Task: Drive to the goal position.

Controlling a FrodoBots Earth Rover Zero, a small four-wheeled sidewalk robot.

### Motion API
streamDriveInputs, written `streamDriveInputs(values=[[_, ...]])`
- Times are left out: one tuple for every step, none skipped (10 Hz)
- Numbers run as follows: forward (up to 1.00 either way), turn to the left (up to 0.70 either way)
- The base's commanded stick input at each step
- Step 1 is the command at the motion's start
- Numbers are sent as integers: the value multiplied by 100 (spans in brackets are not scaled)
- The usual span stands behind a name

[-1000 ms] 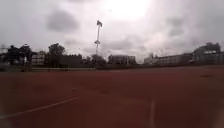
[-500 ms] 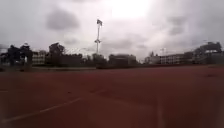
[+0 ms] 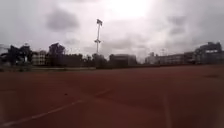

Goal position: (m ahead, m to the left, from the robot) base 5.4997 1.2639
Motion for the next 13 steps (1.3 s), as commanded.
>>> streamDriveInputs(values=[[50, 0], [50, 0], [50, 0], [50, 0], [50, 0], [50, 0], [50, -1], [50, -5], [50, -13], [50, -35], [50, -25], [50, -9], [50, 0]])
